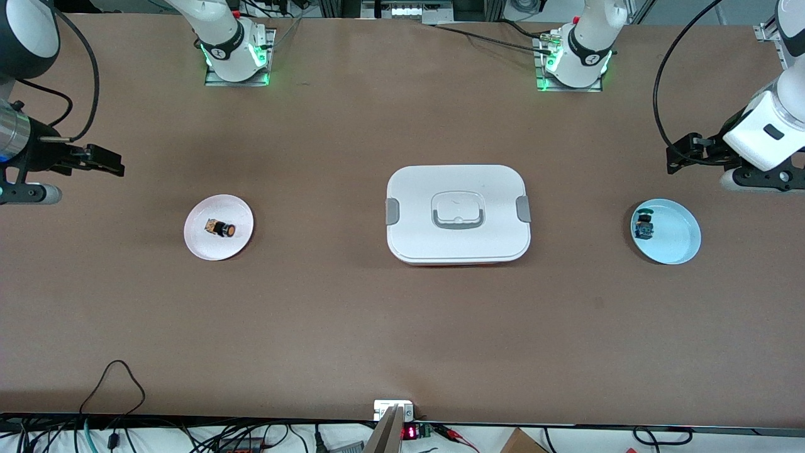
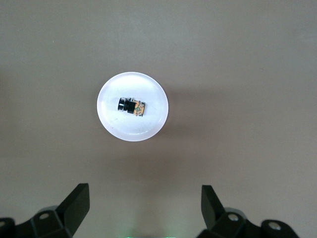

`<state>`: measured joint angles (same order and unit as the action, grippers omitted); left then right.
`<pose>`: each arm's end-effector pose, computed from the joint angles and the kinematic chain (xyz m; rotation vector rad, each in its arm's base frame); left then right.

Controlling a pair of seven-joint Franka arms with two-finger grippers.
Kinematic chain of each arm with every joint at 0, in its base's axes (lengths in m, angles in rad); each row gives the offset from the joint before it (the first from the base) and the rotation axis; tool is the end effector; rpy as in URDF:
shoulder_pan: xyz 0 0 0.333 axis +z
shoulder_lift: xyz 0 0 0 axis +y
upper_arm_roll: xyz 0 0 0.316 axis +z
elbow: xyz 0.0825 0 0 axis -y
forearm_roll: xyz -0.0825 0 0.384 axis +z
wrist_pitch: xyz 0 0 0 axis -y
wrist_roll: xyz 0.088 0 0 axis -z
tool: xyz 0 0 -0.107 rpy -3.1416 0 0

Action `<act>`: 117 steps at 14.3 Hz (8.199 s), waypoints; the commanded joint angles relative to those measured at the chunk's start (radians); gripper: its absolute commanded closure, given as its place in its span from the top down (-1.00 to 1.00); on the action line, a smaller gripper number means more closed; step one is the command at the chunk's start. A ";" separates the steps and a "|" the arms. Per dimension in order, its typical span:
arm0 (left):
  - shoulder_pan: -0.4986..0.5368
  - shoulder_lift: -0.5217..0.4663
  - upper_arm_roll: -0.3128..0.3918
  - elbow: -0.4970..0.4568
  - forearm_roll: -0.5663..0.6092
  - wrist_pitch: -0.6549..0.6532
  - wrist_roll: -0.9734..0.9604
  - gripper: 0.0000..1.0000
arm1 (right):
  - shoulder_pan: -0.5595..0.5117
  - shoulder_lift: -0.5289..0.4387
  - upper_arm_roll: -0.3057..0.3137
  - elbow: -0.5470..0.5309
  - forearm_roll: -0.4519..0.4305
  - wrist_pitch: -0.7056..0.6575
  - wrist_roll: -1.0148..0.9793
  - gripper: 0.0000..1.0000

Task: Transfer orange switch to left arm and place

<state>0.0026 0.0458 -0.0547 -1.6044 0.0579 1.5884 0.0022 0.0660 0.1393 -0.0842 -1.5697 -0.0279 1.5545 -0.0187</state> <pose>0.5670 -0.0228 0.5846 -3.0821 0.0881 0.0930 0.5876 -0.0108 0.5444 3.0956 0.0033 -0.2400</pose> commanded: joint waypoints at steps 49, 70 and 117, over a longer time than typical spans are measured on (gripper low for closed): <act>0.007 0.012 -0.005 0.029 0.000 -0.018 0.002 1.00 | 0.066 0.264 0.006 -0.592 0.210 0.964 0.028 1.00; 0.008 0.012 -0.004 0.029 -0.001 -0.028 0.002 1.00 | 0.071 0.276 0.006 -0.682 0.235 1.139 0.071 0.84; 0.051 0.097 -0.074 -0.210 -1.098 -0.047 -0.002 1.00 | 0.215 0.094 0.176 -0.204 1.170 0.303 -1.634 -0.87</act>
<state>0.0538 0.1991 -0.0801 -1.7150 -0.9595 1.4352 0.0013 0.2753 0.2028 0.0939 -1.7758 1.0296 1.8862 -1.5374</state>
